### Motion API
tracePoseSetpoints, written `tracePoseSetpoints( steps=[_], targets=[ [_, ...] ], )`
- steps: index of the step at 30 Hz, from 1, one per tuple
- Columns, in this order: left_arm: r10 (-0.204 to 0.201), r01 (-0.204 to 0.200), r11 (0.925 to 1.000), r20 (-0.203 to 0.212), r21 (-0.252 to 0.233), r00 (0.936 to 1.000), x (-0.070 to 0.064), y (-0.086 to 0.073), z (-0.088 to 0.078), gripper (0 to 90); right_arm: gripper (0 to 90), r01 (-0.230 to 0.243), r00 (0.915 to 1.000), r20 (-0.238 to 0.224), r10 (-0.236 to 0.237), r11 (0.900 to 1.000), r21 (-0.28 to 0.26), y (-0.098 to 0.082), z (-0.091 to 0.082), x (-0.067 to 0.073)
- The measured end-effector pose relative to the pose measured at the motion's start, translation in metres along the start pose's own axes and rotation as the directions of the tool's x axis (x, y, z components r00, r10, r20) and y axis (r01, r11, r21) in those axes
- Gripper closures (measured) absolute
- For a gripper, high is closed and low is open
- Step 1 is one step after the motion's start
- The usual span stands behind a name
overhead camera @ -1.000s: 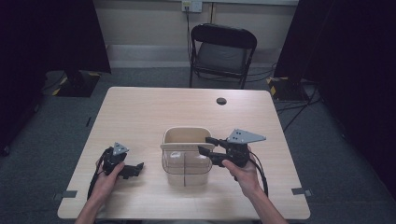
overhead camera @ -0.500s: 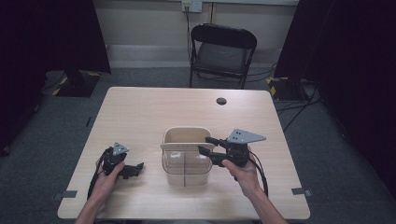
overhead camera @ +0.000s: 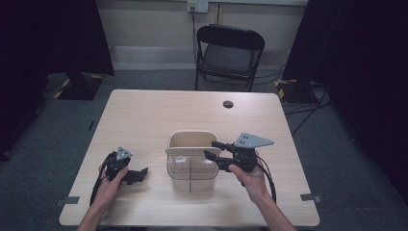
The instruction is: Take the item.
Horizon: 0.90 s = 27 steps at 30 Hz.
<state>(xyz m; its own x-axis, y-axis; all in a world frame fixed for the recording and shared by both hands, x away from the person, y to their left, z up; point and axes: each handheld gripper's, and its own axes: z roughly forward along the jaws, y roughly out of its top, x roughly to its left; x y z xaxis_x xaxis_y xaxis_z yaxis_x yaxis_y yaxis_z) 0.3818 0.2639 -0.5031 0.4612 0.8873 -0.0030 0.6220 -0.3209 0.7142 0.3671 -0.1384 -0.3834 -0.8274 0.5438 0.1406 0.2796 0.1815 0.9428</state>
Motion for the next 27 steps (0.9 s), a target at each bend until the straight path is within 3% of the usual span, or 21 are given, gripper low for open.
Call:
tracePoseSetpoints(
  steps=[27],
  targets=[
    [0.0, 0.0, 1.0, 0.0, 0.0, 1.0, 0.0, 0.0, 0.0, 0.2, 51.3, 0.003, 1.0, 0.003, -0.003, 1.0, -0.009, 0.0003, 0.0009, 0.0009]
  ],
)
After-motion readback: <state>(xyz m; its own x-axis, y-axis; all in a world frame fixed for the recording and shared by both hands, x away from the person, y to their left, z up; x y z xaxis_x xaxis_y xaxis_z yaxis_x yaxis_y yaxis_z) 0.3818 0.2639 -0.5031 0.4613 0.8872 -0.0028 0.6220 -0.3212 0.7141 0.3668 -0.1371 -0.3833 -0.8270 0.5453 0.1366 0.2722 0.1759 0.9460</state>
